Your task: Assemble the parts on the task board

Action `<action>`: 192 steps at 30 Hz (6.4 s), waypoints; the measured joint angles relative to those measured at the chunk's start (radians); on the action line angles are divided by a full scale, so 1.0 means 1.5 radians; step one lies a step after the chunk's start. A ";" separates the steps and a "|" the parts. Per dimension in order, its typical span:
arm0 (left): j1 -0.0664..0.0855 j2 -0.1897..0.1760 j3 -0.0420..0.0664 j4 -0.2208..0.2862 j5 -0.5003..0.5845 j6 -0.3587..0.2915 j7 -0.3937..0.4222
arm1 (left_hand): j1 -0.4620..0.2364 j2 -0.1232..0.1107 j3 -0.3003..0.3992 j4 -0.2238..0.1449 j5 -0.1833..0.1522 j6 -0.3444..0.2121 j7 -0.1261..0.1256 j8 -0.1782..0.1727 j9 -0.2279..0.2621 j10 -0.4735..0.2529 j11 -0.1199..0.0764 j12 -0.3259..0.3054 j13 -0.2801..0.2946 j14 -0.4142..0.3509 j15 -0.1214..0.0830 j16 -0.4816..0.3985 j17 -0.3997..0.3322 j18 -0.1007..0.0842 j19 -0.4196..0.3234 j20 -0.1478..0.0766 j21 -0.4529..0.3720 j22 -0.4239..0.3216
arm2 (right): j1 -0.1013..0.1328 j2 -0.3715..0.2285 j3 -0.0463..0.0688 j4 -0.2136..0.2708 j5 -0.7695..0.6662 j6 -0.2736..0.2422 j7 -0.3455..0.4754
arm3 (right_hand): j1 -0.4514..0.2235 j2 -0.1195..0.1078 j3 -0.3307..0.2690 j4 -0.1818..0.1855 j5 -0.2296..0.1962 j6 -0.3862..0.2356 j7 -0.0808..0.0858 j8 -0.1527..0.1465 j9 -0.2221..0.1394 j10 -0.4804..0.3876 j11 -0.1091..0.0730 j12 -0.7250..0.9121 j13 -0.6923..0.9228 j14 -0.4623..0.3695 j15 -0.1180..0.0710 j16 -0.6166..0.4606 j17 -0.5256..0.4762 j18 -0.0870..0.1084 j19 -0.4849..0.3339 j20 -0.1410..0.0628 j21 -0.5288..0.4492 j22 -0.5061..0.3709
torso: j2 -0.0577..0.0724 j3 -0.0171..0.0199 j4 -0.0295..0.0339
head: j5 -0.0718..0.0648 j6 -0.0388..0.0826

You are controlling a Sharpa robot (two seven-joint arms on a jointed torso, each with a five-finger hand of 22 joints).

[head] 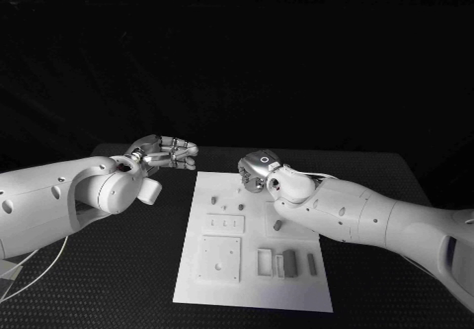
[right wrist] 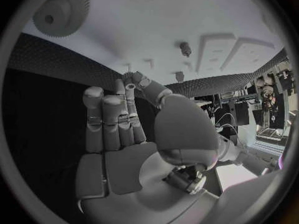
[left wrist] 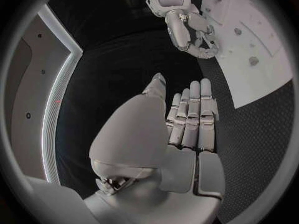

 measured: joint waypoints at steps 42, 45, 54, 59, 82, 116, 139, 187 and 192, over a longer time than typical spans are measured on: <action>0.012 0.009 -0.001 -0.001 -0.007 -0.001 0.000 | 0.000 0.000 0.000 0.000 0.000 0.000 0.000 -0.003 -0.002 0.000 0.000 -0.005 -0.001 0.000 0.000 -0.003 0.002 -0.005 0.000 0.000 -0.003 0.000 | 0.002 0.038 0.001 -0.049 -0.008 0.004 -0.014 | 0.000 0.000 0.004 0.000 -0.003 0.002 -0.002 -0.003 0.002 0.003 0.000 0.004 0.000 -0.002 0.000 0.002 -0.001 0.000 -0.001 0.001 0.003 0.000 | 0.009 -0.0035 0.0052 | -0.002 -0.009; 0.012 0.008 -0.001 -0.001 -0.007 -0.001 0.000 | 0.000 0.000 0.000 0.000 0.000 0.000 0.000 -0.003 -0.002 0.000 0.000 -0.007 -0.001 0.000 0.000 -0.003 0.002 -0.006 0.000 0.000 -0.003 0.000 | 0.003 0.037 0.001 -0.050 -0.010 0.005 -0.016 | 0.000 0.000 0.004 0.000 -0.003 0.002 -0.002 -0.003 0.002 0.003 -0.001 0.004 0.000 -0.001 -0.001 0.002 -0.001 0.000 -0.001 0.001 0.003 0.000 | 0.009 -0.0031 0.0049 | -0.003 -0.009; 0.012 0.007 -0.001 0.000 -0.007 -0.001 0.000 | -0.002 -0.002 0.000 0.000 0.000 0.000 0.000 -0.003 -0.002 0.000 0.000 -0.010 -0.002 0.000 0.000 -0.003 0.004 -0.006 0.000 0.000 -0.003 0.000 | 0.004 0.041 -0.001 -0.057 -0.009 0.008 -0.017 | 0.000 0.000 0.005 0.001 0.000 0.003 -0.001 -0.003 0.002 0.003 -0.001 0.004 0.000 -0.001 -0.001 0.002 -0.001 0.000 -0.001 0.001 0.003 0.000 | 0.009 -0.0029 0.0045 | -0.010 -0.005; 0.012 0.009 -0.001 0.000 -0.007 -0.001 0.000 | -0.003 -0.003 0.000 0.000 0.000 0.000 0.000 -0.003 -0.002 0.000 0.000 -0.010 -0.002 0.000 0.000 -0.003 0.004 -0.006 0.000 0.000 -0.003 0.000 | 0.004 0.043 -0.001 -0.060 -0.009 0.008 -0.019 | 0.000 0.000 0.005 0.001 0.000 0.003 -0.001 -0.003 0.004 0.003 -0.001 0.004 0.000 -0.001 -0.001 0.002 -0.001 0.000 -0.001 0.001 0.003 0.000 | 0.010 -0.0027 0.0044 | -0.010 -0.004; 0.012 0.006 0.000 0.003 -0.010 -0.002 0.000 | -0.003 -0.003 0.000 0.000 0.000 0.000 0.000 -0.005 -0.002 -0.002 0.002 -0.010 -0.001 0.000 0.000 -0.005 0.005 -0.007 0.000 0.000 -0.005 0.000 | 0.003 0.040 -0.002 -0.038 -0.003 0.015 -0.019 | 0.000 0.000 0.005 0.001 0.000 0.002 0.000 -0.004 0.004 0.003 -0.001 0.002 0.000 -0.003 -0.001 0.002 -0.002 0.000 -0.001 0.004 0.003 0.000 | 0.010 -0.0033 0.0044 | -0.005 -0.008; 0.012 0.004 0.000 0.003 -0.011 -0.002 0.000 | -0.003 -0.003 0.000 0.000 0.000 0.000 0.000 -0.005 -0.003 -0.002 0.002 -0.010 -0.001 0.002 0.002 -0.005 0.007 -0.001 0.000 0.000 -0.005 0.000 | 0.001 0.043 -0.007 -0.041 -0.013 0.011 -0.021 | -0.005 -0.005 0.006 -0.002 0.000 0.003 -0.003 -0.005 0.009 0.003 -0.001 0.002 0.034 -0.002 -0.002 0.005 -0.005 0.000 -0.003 0.004 0.005 0.000 | 0.010 -0.0033 0.0044 | -0.002 -0.003; 0.012 0.003 0.000 0.003 -0.011 -0.001 -0.001 | -0.003 -0.003 0.000 0.000 0.000 0.000 0.000 -0.005 -0.003 -0.002 0.002 -0.010 -0.001 0.002 0.002 -0.005 0.008 -0.005 0.000 0.000 -0.005 0.000 | -0.002 0.037 -0.008 -0.036 -0.004 0.007 -0.018 | -0.028 -0.027 0.005 0.003 0.003 0.006 -0.001 -0.012 0.011 0.009 -0.005 -0.006 0.055 -0.002 -0.002 0.005 -0.014 0.000 -0.003 0.005 0.005 0.000 | 0.010 -0.0031 0.0042 | -0.001 -0.005; 0.013 0.001 0.000 0.003 -0.012 -0.001 -0.001 | -0.003 -0.003 -0.002 0.002 0.000 0.000 0.000 -0.005 -0.004 -0.002 0.002 -0.012 -0.002 0.002 0.002 -0.008 0.010 -0.007 0.002 0.002 -0.008 0.000 | -0.006 0.037 -0.009 -0.058 0.011 -0.016 -0.005 | -0.014 -0.014 0.026 0.002 0.000 0.005 -0.002 -0.021 0.018 0.009 -0.005 -0.010 0.063 -0.003 -0.001 0.008 -0.018 0.002 0.001 0.004 0.005 0.000 | 0.010 -0.0037 0.0043 | 0.000 -0.004; 0.014 0.002 0.000 0.003 -0.012 -0.001 -0.002 | 0.000 -0.005 -0.002 0.002 0.000 0.000 0.000 -0.005 -0.004 -0.002 0.002 -0.012 -0.002 0.002 0.002 -0.010 0.010 -0.007 0.002 0.002 -0.008 0.000 | -0.006 0.039 -0.009 -0.060 0.012 -0.016 -0.005 | -0.014 -0.014 0.028 0.003 0.000 0.005 -0.002 -0.021 0.018 0.009 -0.005 -0.010 0.063 -0.003 -0.001 0.008 -0.018 0.002 0.001 0.004 0.005 0.000 | 0.010 -0.0037 0.0040 | -0.001 -0.003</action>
